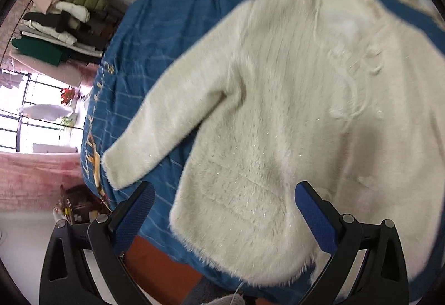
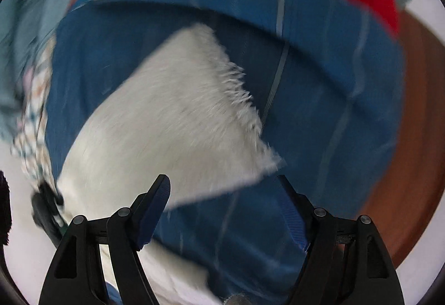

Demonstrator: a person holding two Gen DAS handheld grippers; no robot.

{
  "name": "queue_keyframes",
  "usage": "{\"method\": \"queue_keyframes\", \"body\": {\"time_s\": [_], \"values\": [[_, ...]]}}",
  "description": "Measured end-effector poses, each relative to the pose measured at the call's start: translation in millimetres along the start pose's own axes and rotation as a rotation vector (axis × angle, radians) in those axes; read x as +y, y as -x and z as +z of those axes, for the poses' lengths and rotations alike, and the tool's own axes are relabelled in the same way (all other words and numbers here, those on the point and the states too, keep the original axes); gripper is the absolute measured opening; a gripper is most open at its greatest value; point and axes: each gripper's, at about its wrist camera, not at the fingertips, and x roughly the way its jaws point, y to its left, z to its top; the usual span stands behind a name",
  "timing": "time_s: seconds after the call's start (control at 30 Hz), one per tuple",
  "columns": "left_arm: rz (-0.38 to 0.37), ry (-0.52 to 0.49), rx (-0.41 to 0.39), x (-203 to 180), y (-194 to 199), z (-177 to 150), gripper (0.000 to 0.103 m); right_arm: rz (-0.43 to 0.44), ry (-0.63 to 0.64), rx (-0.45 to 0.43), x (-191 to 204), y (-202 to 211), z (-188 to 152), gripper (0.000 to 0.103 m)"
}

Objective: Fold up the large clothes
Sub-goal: 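Grasp the cream jacket's sleeve cuff with the right gripper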

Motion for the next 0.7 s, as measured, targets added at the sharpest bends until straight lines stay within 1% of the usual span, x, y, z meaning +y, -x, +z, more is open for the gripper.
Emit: {"method": "queue_keyframes", "body": {"time_s": [0.07,0.13,0.17,0.2,0.23,0.27,0.3,0.37,0.4,0.47,0.53,0.57,0.6,0.7], "values": [[0.017,0.01,0.026,-12.7,-21.1,7.8,0.103,0.019,-0.057,-0.002,-4.7,-21.1,12.4,0.079],[0.023,0.032,0.041,-18.0,-39.5,18.4,0.103,0.02,-0.105,-0.056,-3.1,-28.1,19.3,0.078],[0.025,0.048,0.045,-18.7,-49.4,22.4,0.103,0.022,-0.121,-0.109,1.1,-25.0,20.9,0.07],[0.024,0.054,0.044,-19.9,-53.2,25.8,0.103,0.006,-0.125,-0.15,4.9,-21.5,21.3,0.048],[0.019,0.062,0.038,-21.4,-58.5,28.9,0.103,-0.008,-0.116,-0.198,10.9,-15.5,19.8,0.036],[0.013,0.064,0.029,-21.8,-62.7,30.9,0.103,-0.016,-0.104,-0.219,15.5,-12.3,18.3,0.014],[0.01,0.061,0.024,-23.2,-65.2,32.1,0.103,-0.005,-0.073,-0.246,25.0,-6.4,16.2,0.014],[0.002,0.063,0.006,-19.9,-69.4,33.0,0.103,-0.01,-0.014,-0.287,42.3,3.8,11.0,0.013],[-0.009,0.068,0.0,-19.1,-70.4,33.1,0.103,-0.009,0.061,-0.311,61.7,12.0,4.5,0.013],[-0.022,0.085,-0.014,-8.0,-71.7,30.7,0.103,-0.002,0.163,-0.339,89.1,23.0,-10.3,0.012],[-0.037,0.108,-0.018,3.8,-73.0,28.4,0.103,0.02,0.327,-0.374,138.5,37.8,-39.0,0.012],[-0.042,0.126,-0.018,14.8,-74.0,25.9,0.103,0.035,0.37,-0.38,154.1,44.0,-44.9,0.012],[-0.043,0.141,-0.017,22.5,-74.9,24.3,0.103,0.07,0.455,-0.38,184.2,48.3,-67.6,0.012],[-0.046,0.198,-0.009,56.6,-79.3,15.6,0.103,0.133,0.666,-0.357,256.2,49.7,-131.1,0.012]]}}
